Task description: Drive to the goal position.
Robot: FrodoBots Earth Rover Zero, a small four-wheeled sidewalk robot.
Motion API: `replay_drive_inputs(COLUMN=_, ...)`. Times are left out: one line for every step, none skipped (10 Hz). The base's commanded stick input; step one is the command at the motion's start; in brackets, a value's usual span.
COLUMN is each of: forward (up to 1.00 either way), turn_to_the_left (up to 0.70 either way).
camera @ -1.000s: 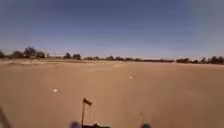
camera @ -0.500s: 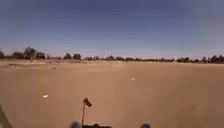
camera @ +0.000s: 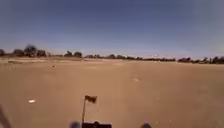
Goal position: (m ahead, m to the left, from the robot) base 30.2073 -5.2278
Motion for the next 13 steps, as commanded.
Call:
replay_drive_inputs(forward=0.70, turn_to_the_left=0.00)
replay_drive_inputs(forward=0.70, turn_to_the_left=0.00)
replay_drive_inputs(forward=0.70, turn_to_the_left=0.00)
replay_drive_inputs(forward=0.70, turn_to_the_left=0.00)
replay_drive_inputs(forward=0.70, turn_to_the_left=0.00)
replay_drive_inputs(forward=0.70, turn_to_the_left=0.00)
replay_drive_inputs(forward=0.70, turn_to_the_left=0.00)
replay_drive_inputs(forward=0.70, turn_to_the_left=0.00)
replay_drive_inputs(forward=0.70, turn_to_the_left=0.00)
replay_drive_inputs(forward=0.70, turn_to_the_left=0.00)
replay_drive_inputs(forward=0.70, turn_to_the_left=0.00)
replay_drive_inputs(forward=0.70, turn_to_the_left=0.00)
replay_drive_inputs(forward=0.70, turn_to_the_left=0.00)
